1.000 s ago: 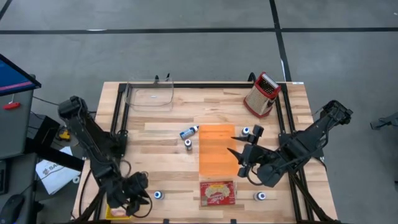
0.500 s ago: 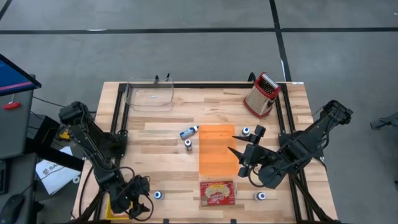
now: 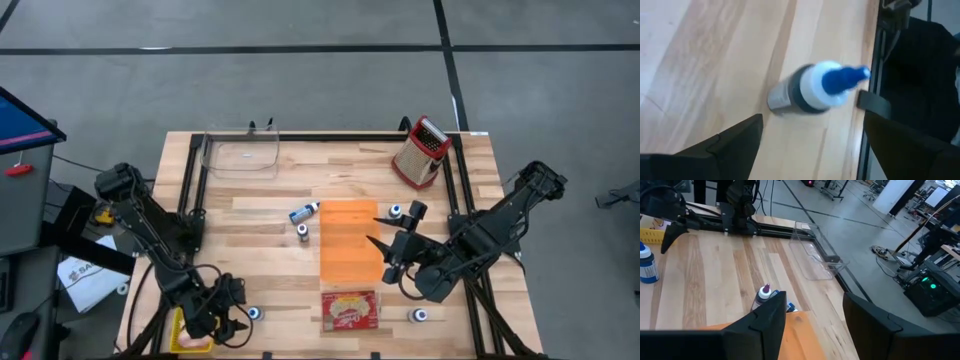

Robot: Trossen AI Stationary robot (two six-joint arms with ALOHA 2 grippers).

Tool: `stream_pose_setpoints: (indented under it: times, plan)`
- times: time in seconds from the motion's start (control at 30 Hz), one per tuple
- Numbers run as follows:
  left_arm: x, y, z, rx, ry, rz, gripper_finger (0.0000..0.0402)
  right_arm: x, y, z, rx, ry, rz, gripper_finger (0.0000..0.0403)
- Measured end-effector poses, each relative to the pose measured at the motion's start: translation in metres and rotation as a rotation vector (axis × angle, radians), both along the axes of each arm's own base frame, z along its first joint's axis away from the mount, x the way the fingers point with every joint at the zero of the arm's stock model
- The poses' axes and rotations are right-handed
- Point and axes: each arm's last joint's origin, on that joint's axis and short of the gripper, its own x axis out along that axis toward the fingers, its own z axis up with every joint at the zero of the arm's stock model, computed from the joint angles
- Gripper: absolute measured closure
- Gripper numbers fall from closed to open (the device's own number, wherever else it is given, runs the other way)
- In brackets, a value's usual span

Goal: Pick & Place Food Item
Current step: Put the left blue food coloring bottle into the transparent bin

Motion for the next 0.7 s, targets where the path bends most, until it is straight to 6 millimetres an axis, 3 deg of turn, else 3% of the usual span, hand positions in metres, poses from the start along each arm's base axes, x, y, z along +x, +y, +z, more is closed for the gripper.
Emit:
stream_pose_setpoints:
  times: [0.37, 0.7]
  plan:
    - [0.011, 0.005, 0.003, 0.057, -0.093, 0.004, 0.0063, 0.000, 0.000, 0.000, -0.004, 0.005, 0.001, 0.0214]
    - [0.016, -0.001, -0.007, 0.057, -0.091, 0.003, 0.0108, -0.001, 0.000, -0.001, -0.009, 0.011, 0.003, 0.0214]
